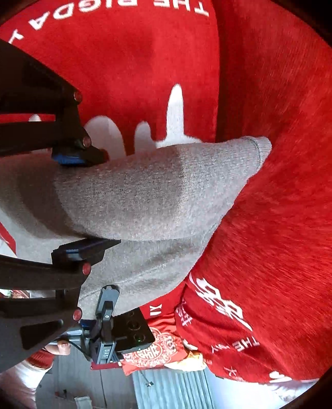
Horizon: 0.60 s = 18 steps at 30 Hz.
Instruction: Fold small clothes
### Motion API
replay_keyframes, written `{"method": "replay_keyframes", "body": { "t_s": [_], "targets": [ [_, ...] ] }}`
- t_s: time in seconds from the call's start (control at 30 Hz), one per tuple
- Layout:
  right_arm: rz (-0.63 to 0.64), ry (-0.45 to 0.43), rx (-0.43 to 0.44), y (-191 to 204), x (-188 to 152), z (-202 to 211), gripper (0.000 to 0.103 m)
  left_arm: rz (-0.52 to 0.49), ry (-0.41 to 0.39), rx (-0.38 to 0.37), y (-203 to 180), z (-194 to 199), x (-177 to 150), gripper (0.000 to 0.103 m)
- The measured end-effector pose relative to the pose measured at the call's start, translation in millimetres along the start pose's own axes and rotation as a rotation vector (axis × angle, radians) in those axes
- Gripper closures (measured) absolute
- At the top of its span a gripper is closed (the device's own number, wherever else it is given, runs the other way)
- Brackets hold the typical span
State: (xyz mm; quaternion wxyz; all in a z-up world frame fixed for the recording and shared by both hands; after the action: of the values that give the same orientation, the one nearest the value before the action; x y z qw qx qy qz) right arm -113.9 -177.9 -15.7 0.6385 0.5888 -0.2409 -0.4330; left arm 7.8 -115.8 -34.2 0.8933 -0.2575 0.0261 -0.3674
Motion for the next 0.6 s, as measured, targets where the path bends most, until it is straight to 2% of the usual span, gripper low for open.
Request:
{"method": "replay_keyframes", "body": {
  "t_s": [0.1, 0.3, 0.4, 0.47, 0.5, 0.53, 0.6],
  "targets": [
    [0.012, 0.018, -0.001, 8.3, -18.4, -22.2, 0.073, 0.000, -0.008, 0.010, 14.1, 25.2, -12.4, 0.056],
    [-0.024, 0.087, -0.027, -4.8, -64.9, -88.8, 0.073, 0.021, 0.028, 0.095, 86.4, 66.2, -59.6, 0.056],
    [-0.045, 0.128, -0.077, -21.9, -81.1, -121.0, 0.072, 0.044, 0.050, 0.140, 122.5, 68.7, -81.5, 0.056],
    [-0.046, 0.147, -0.149, -34.5, -86.1, -135.7, 0.069, 0.072, 0.071, 0.172, 146.8, 65.0, -94.9, 0.056],
    [-0.042, 0.152, -0.204, -41.4, -87.8, -140.0, 0.064, 0.085, 0.082, 0.190, 157.8, 62.6, -101.0, 0.056],
    [-0.042, 0.143, -0.229, -44.3, -87.6, -140.5, 0.053, 0.094, 0.084, 0.205, 166.3, 62.7, -105.4, 0.056],
    [-0.069, 0.108, -0.208, -43.9, -84.6, -135.0, 0.040, 0.107, 0.062, 0.189, 173.9, 70.8, -109.4, 0.056]
  ]
}}
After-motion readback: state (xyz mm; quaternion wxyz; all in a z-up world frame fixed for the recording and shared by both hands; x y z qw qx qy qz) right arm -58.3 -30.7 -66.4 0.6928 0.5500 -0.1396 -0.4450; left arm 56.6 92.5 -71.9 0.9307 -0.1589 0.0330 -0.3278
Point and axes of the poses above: each gripper's, at about its wrist camera, not at the fingertips, and z roughly against the way its jaws point, y to its left, x to its top, the point moved 8 cm from there along -z, roughly the way its jaws point, and after that the axes turned 8 degrees about x, right-handed, at the moved point
